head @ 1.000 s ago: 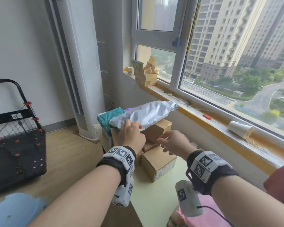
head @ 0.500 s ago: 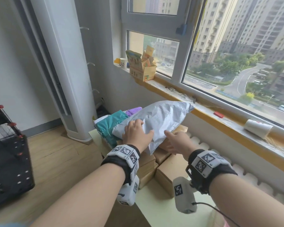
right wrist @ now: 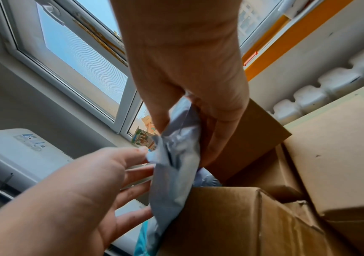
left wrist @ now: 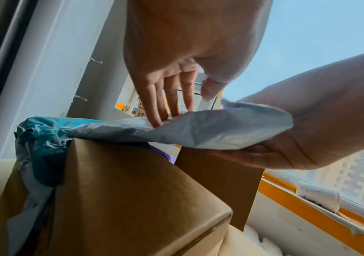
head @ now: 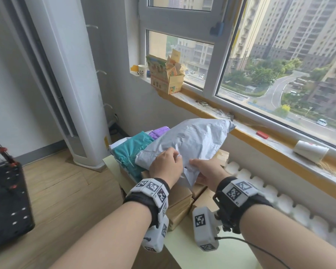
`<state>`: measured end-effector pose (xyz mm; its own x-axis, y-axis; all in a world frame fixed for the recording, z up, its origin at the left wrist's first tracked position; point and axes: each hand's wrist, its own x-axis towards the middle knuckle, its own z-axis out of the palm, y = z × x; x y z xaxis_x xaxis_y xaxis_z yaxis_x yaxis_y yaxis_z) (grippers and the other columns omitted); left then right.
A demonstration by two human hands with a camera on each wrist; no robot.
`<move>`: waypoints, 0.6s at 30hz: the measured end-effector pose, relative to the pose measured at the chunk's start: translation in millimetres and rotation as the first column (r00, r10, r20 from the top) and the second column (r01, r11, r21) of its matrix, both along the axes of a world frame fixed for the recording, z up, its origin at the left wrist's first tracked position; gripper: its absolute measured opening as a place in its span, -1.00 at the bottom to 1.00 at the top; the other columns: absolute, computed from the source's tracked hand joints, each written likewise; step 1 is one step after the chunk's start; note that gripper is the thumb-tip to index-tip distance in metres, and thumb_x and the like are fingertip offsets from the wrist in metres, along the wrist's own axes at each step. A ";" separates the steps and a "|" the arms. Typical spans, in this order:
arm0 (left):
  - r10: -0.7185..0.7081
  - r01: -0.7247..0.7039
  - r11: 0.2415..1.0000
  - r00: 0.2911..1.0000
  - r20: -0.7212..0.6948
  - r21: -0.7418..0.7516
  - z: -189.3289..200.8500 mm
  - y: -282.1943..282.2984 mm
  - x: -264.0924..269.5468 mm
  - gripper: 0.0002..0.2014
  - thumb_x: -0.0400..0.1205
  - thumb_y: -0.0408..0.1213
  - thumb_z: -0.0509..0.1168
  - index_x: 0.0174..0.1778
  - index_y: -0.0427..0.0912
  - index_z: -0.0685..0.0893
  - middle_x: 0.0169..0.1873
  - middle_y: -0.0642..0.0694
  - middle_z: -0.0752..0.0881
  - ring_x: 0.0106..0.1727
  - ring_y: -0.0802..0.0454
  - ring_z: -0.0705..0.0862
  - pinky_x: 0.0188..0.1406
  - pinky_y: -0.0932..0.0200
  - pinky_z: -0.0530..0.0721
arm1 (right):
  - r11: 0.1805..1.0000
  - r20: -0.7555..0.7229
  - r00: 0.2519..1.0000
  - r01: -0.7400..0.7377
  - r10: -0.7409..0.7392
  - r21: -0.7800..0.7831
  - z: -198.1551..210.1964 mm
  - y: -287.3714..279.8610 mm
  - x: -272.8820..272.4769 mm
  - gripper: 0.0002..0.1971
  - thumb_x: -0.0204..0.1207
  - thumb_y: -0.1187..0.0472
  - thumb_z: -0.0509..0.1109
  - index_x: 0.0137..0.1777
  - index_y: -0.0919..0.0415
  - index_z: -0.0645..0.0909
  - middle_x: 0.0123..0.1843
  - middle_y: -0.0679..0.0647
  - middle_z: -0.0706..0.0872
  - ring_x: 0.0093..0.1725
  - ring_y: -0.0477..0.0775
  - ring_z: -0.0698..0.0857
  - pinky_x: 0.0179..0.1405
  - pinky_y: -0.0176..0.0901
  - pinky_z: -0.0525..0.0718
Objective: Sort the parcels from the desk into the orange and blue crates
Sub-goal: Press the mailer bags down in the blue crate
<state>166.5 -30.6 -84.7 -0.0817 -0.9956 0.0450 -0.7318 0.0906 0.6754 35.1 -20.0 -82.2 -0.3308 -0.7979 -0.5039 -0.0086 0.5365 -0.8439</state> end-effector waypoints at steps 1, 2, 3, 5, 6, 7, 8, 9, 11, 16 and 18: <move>0.002 -0.002 1.000 1.000 -0.010 -0.003 0.0 -0.6 0.7 -0.78 0.72 -0.13 0.12 0.16 -0.04 0.62 0.18 -0.08 0.72 0.20 -0.14 0.63 0.18 0.05 0.57 | 1.000 -0.015 1.000 0.025 -0.025 -0.001 2.6 -0.6 1.3 -0.90 0.51 0.30 0.45 -0.08 0.32 0.58 -0.01 0.27 0.73 0.02 0.28 0.76 0.20 0.16 0.74; 0.006 -0.006 1.000 1.000 -0.018 -0.009 0.1 -1.2 1.5 -0.79 0.71 -0.15 0.11 0.14 -0.04 0.62 0.16 -0.09 0.73 0.18 -0.15 0.64 0.17 0.05 0.58 | 1.000 -0.046 0.999 0.028 -0.028 -0.006 4.8 -1.6 2.0 -0.93 0.53 0.35 0.40 -0.06 0.34 0.57 -0.05 0.26 0.68 -0.05 0.26 0.72 0.12 0.11 0.75; 0.011 -0.012 1.000 1.000 -0.025 -0.020 0.7 -1.4 2.5 -0.79 0.72 -0.16 0.11 0.15 -0.03 0.62 0.16 -0.09 0.73 0.17 -0.16 0.65 0.16 0.05 0.59 | 0.999 -0.074 0.997 0.029 -0.031 -0.024 5.9 -3.8 2.2 -0.91 0.54 0.37 0.38 0.01 0.33 0.56 -0.08 0.23 0.64 -0.11 0.23 0.68 0.04 0.11 0.76; 0.019 -0.021 0.999 0.999 -0.035 -0.049 1.7 -1.9 5.4 -0.78 0.73 -0.17 0.11 0.19 -0.03 0.62 0.15 -0.08 0.73 0.17 -0.15 0.65 0.14 0.06 0.60 | 0.997 -0.084 0.996 0.037 -0.044 -0.075 11.2 -5.3 4.2 -0.80 0.55 0.39 0.32 0.15 0.29 0.54 -0.07 0.20 0.65 -0.15 0.18 0.68 -0.10 0.07 0.76; 0.019 -0.022 0.998 0.999 -0.045 -0.065 2.0 -2.1 6.8 -0.77 0.74 -0.18 0.10 0.21 -0.03 0.62 0.16 -0.08 0.73 0.17 -0.13 0.65 0.14 0.06 0.60 | 0.995 -0.057 0.997 0.040 -0.045 -0.093 14.1 -5.8 5.5 -0.77 0.54 0.41 0.29 0.18 0.27 0.53 -0.01 0.23 0.68 -0.08 0.20 0.72 -0.03 0.10 0.78; 0.016 -0.021 0.996 0.998 -0.062 -0.083 2.2 -2.2 8.2 -0.76 0.74 -0.21 0.10 0.23 -0.03 0.61 0.17 -0.07 0.72 0.18 -0.11 0.65 0.15 0.06 0.60 | 0.993 -0.039 0.998 0.037 -0.042 -0.109 16.7 -6.4 6.8 -0.74 0.51 0.44 0.26 0.16 0.22 0.53 0.06 0.25 0.69 0.01 0.26 0.75 0.07 0.20 0.78; 0.011 -0.019 0.995 0.997 -0.082 -0.102 2.6 -2.2 9.3 -0.75 0.74 -0.24 0.09 0.25 -0.04 0.61 0.19 -0.06 0.71 0.20 -0.09 0.63 0.18 0.06 0.60 | 0.992 -0.034 0.999 0.032 -0.036 -0.123 20.6 -6.1 8.6 -0.71 0.48 0.47 0.23 0.13 0.18 0.52 0.11 0.27 0.69 0.06 0.30 0.75 0.13 0.30 0.76; 0.007 -0.019 0.992 0.995 -0.098 -0.125 2.9 -2.2 10.2 -0.73 0.73 -0.27 0.09 0.27 -0.04 0.61 0.23 -0.04 0.69 0.23 -0.07 0.62 0.21 0.06 0.59 | 0.990 -0.045 0.999 0.022 -0.028 -0.139 23.1 -6.6 9.2 -0.69 0.47 0.49 0.21 0.13 0.16 0.51 0.12 0.27 0.69 0.09 0.31 0.75 0.15 0.34 0.75; 0.006 -0.026 0.984 0.993 -0.114 -0.175 4.8 -2.6 11.1 -0.67 0.70 -0.37 0.08 0.31 -0.06 0.60 0.29 -0.04 0.66 0.31 -0.06 0.57 0.27 0.08 0.54 | 0.986 -0.086 0.996 -0.005 -0.009 -0.166 30.3 -7.2 9.4 -0.64 0.48 0.50 0.19 0.20 0.17 0.51 0.12 0.25 0.69 0.10 0.30 0.74 0.17 0.31 0.74; 0.000 -0.034 0.965 0.991 -0.132 -0.259 17.1 0.5 11.5 -0.48 0.59 -0.58 0.05 0.42 -0.10 0.54 0.39 -0.08 0.57 0.41 -0.06 0.49 0.34 0.11 0.47 | 0.967 -0.160 0.986 -0.090 0.052 -0.238 48.5 -11.7 6.1 -0.46 0.48 0.55 0.12 0.40 0.14 0.48 0.20 0.17 0.68 0.22 0.25 0.68 0.26 0.28 0.70; -0.028 -0.018 0.960 0.987 -0.158 -0.279 21.8 2.6 11.7 -0.39 0.52 -0.65 0.11 0.47 -0.08 0.49 0.43 -0.08 0.52 0.46 -0.06 0.44 0.40 0.10 0.45 | 0.956 -0.177 0.983 -0.100 0.052 -0.275 56.6 -13.2 3.3 -0.41 0.47 0.57 0.10 0.48 0.16 0.45 0.24 0.19 0.67 0.27 0.27 0.66 0.29 0.30 0.68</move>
<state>178.2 -27.9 -62.8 -0.0559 -0.9411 0.3335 -0.6160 0.2954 0.7303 38.4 -33.2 -25.6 -0.3232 -0.9252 -0.1987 -0.1929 0.2700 -0.9433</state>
